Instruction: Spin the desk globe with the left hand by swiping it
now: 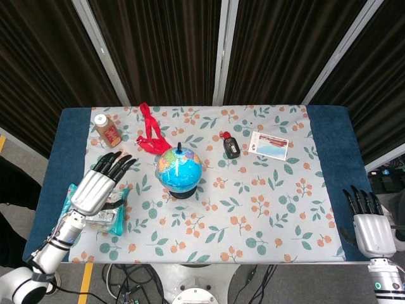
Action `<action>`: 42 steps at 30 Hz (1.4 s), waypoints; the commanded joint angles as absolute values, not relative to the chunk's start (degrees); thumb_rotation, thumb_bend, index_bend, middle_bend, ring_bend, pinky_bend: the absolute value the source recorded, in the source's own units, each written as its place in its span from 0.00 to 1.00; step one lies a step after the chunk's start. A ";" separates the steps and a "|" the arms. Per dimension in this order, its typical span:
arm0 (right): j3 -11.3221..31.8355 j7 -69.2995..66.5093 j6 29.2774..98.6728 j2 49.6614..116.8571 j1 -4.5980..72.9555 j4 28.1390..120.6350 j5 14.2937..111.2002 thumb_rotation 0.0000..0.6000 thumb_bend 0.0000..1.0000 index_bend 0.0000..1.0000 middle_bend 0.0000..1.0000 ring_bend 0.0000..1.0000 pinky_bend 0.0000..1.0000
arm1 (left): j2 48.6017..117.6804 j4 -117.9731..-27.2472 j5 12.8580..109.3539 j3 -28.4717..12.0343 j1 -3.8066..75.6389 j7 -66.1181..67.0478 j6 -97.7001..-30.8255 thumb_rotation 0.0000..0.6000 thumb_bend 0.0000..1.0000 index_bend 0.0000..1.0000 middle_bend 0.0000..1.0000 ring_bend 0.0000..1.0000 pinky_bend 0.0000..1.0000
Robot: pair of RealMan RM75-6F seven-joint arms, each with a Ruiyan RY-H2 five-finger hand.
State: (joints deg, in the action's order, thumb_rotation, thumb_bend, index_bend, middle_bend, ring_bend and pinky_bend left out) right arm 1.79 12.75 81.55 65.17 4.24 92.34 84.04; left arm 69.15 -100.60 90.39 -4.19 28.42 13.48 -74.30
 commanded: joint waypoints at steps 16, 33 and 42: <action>1.82 11.16 81.29 65.36 4.05 90.94 83.42 1.00 0.18 0.00 0.00 0.00 0.00 | 75.43 -102.83 92.39 -6.00 35.60 17.50 -66.05 1.00 0.02 0.06 0.08 0.00 0.11; 1.86 11.21 81.28 65.34 4.10 91.08 83.48 1.00 0.18 0.00 0.00 0.00 0.00 | 73.70 -101.86 90.50 -4.36 33.61 17.76 -67.35 1.00 0.03 0.06 0.08 0.00 0.11; 1.90 12.00 81.25 65.36 4.26 91.68 83.59 1.00 0.18 0.00 0.00 0.00 0.00 | 68.92 -100.70 85.25 -3.93 28.21 15.80 -71.98 1.00 0.03 0.06 0.15 0.00 0.11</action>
State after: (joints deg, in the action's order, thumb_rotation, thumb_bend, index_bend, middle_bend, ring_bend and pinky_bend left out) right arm 1.89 11.97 81.26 65.36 4.24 91.65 83.60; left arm 69.94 -101.29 85.99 -3.86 29.53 16.78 -70.12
